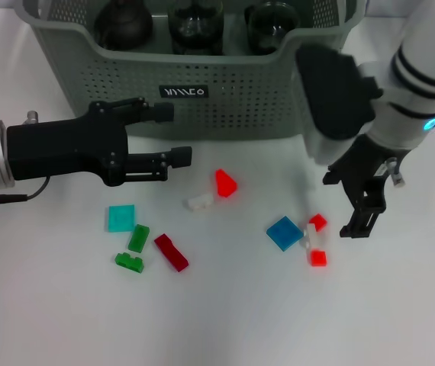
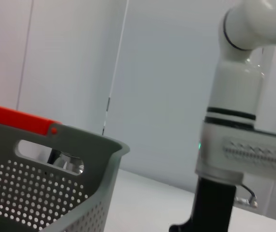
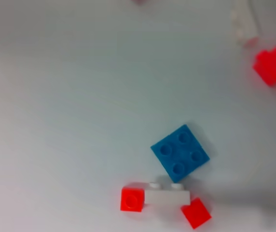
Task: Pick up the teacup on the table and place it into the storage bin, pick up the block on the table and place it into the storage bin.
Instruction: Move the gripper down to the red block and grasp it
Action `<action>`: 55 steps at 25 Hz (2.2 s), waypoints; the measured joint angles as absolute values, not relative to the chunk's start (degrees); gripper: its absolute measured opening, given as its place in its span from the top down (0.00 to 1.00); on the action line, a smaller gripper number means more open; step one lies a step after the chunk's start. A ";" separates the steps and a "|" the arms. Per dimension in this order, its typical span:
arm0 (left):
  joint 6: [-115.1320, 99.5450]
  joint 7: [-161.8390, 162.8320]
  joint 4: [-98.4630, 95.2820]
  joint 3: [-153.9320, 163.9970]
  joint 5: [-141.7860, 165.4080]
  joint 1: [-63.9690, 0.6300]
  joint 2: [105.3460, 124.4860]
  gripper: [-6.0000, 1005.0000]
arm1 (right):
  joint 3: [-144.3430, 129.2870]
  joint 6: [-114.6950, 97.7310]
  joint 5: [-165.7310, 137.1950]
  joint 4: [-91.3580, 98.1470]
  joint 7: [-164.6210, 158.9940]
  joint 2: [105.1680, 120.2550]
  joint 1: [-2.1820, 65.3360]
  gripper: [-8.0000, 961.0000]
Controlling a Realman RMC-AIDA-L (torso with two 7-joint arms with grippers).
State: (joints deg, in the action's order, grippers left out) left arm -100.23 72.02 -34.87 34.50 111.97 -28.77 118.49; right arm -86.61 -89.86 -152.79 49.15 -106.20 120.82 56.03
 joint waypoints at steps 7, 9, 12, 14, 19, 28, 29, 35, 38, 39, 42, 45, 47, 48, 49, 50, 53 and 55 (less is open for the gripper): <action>-100.07 72.06 -34.58 32.93 111.45 -28.44 119.21 0.18 | -92.98 -87.93 -150.08 49.17 -103.79 120.82 56.16 0.05; -100.05 71.95 -34.55 32.52 111.43 -28.30 119.37 0.18 | -94.23 -87.43 -149.89 49.18 -103.68 120.85 56.12 0.05; -100.02 71.90 -34.54 32.38 111.41 -28.08 119.39 0.18 | -95.77 -86.94 -148.95 49.20 -103.57 120.86 55.89 0.06; -100.02 71.90 -34.54 32.16 111.40 -27.99 119.39 0.18 | -96.47 -86.90 -148.20 49.27 -103.51 120.88 55.84 0.06; -99.88 71.90 -34.54 31.63 111.36 -27.47 119.37 0.18 | -98.44 -86.60 -147.74 49.71 -103.45 120.91 55.54 0.06; -99.84 72.02 -34.54 31.64 111.35 -26.90 119.35 0.18 | -98.87 -85.34 -147.76 49.61 -103.12 120.94 55.45 0.34; -99.84 72.04 -34.54 31.58 111.34 -26.67 119.35 0.18 | -98.92 -85.08 -147.77 49.51 -103.05 120.94 55.45 0.37; -99.84 71.91 -34.54 30.41 111.26 -26.44 119.39 0.18 | -99.78 -83.70 -147.74 49.26 -103.00 120.94 55.07 0.38; -99.84 71.90 -34.15 30.25 111.26 -26.37 119.41 0.18 | -100.25 -82.83 -147.74 49.24 -103.00 120.94 54.88 0.39; -99.84 71.90 -34.04 30.25 111.26 -26.35 119.42 0.18 | -100.32 -82.68 -147.74 49.23 -103.00 120.94 54.84 0.39; -99.69 71.84 -33.94 30.23 111.26 -26.24 119.44 0.18 | -100.39 -82.47 -147.67 49.22 -103.00 120.99 54.81 0.40; -99.45 71.83 -33.92 30.23 111.26 -26.11 119.44 0.18 | -100.39 -82.37 -147.60 49.17 -103.02 121.01 54.82 0.41; -99.43 71.82 -33.93 30.23 111.26 -26.06 119.44 0.18 | -100.39 -82.35 -147.57 49.08 -103.03 121.02 54.82 0.42; -99.42 71.81 -33.92 30.23 111.27 -25.99 119.45 0.18 | -100.39 -82.31 -147.56 49.04 -103.04 121.02 54.81 0.42; -99.41 71.81 -33.92 30.23 111.27 -25.93 119.45 0.18 | -100.39 -82.30 -147.56 48.98 -103.05 121.02 54.78 0.42; -99.40 71.81 -33.92 30.23 111.27 -25.87 119.45 0.18 | -100.39 -82.27 -147.55 48.91 -103.05 121.03 54.76 0.43; -99.40 71.82 -33.92 30.21 111.27 -25.72 119.39 0.18 | -100.37 -82.22 -147.31 48.74 -103.04 121.03 54.75 0.48; -99.40 71.82 -33.92 30.18 111.27 -25.67 119.39 0.18 | -100.39 -82.19 -147.11 48.65 -103.01 121.03 54.75 0.53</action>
